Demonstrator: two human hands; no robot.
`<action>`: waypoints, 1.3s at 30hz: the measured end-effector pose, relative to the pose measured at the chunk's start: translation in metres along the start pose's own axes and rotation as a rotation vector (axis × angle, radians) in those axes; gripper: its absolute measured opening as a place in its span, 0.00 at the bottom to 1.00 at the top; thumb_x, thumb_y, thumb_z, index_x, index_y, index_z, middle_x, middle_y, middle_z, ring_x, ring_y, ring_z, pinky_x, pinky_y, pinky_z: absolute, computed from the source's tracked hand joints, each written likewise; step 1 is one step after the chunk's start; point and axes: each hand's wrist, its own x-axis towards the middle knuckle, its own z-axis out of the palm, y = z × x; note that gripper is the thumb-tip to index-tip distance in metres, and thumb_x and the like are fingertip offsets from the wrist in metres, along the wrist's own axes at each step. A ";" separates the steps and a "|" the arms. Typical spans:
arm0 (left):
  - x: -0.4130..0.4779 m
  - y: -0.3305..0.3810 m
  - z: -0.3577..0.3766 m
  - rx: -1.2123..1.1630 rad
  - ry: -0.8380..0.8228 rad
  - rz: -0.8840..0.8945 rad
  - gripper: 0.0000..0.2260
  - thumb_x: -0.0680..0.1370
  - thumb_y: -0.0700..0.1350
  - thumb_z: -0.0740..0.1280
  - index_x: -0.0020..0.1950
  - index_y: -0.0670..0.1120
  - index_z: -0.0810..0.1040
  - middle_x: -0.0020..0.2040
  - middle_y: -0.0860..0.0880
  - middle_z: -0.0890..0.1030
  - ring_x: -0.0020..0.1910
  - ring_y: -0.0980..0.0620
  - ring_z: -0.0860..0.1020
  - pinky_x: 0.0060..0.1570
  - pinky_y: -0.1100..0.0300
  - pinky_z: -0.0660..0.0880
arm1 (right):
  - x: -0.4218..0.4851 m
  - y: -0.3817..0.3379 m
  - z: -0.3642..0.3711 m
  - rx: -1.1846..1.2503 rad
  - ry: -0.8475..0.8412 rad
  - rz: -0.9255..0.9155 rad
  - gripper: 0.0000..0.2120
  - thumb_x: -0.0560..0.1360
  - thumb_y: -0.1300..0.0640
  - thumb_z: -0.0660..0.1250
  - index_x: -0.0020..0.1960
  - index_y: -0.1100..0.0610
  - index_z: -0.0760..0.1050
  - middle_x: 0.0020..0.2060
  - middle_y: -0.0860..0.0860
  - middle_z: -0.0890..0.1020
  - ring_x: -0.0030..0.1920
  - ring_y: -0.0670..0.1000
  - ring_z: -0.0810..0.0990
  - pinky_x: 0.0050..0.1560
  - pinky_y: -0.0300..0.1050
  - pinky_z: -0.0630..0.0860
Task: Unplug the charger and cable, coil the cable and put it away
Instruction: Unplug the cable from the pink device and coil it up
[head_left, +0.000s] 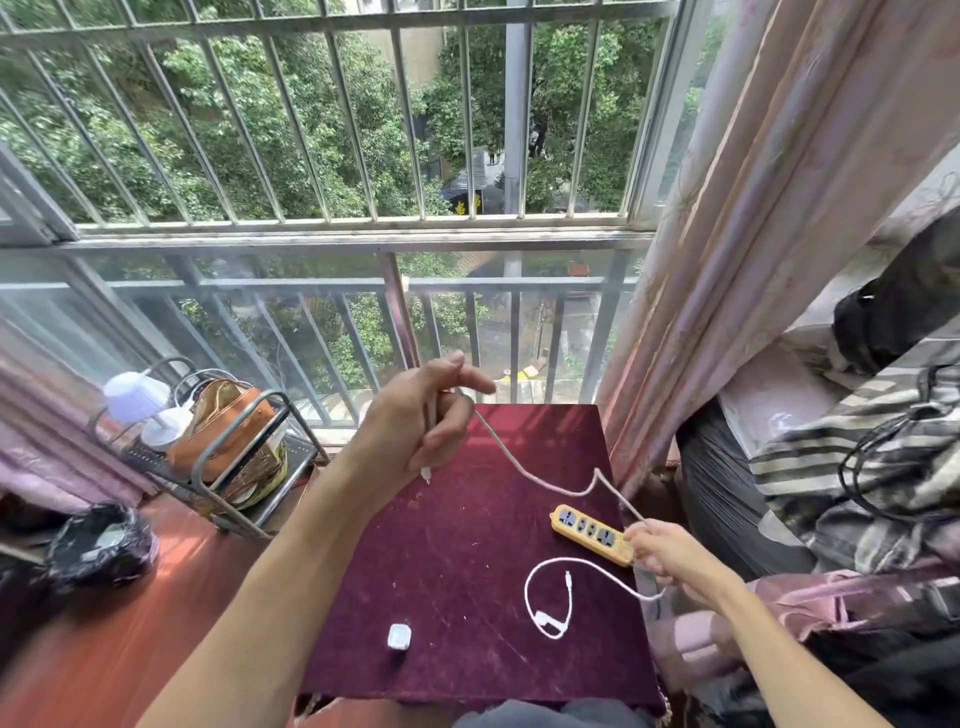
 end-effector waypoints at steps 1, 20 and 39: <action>0.002 -0.004 0.003 0.034 0.006 -0.019 0.20 0.85 0.49 0.55 0.48 0.41 0.83 0.19 0.52 0.67 0.13 0.58 0.62 0.16 0.71 0.61 | -0.003 -0.010 0.003 -0.024 -0.061 -0.053 0.05 0.78 0.69 0.68 0.54 0.66 0.79 0.30 0.52 0.72 0.25 0.45 0.64 0.26 0.39 0.56; -0.014 0.016 0.034 0.202 -0.305 -0.142 0.19 0.85 0.53 0.58 0.50 0.41 0.82 0.20 0.54 0.69 0.16 0.58 0.62 0.19 0.64 0.59 | 0.000 -0.094 -0.001 -0.520 0.849 -0.684 0.13 0.85 0.58 0.63 0.65 0.60 0.82 0.51 0.56 0.75 0.49 0.62 0.79 0.42 0.47 0.71; -0.022 0.020 0.042 0.040 -0.551 -0.343 0.20 0.86 0.52 0.56 0.47 0.40 0.79 0.20 0.55 0.69 0.15 0.60 0.62 0.18 0.65 0.60 | -0.077 -0.267 0.008 0.007 -0.346 -0.801 0.04 0.80 0.58 0.69 0.52 0.58 0.82 0.36 0.47 0.82 0.28 0.41 0.73 0.28 0.31 0.70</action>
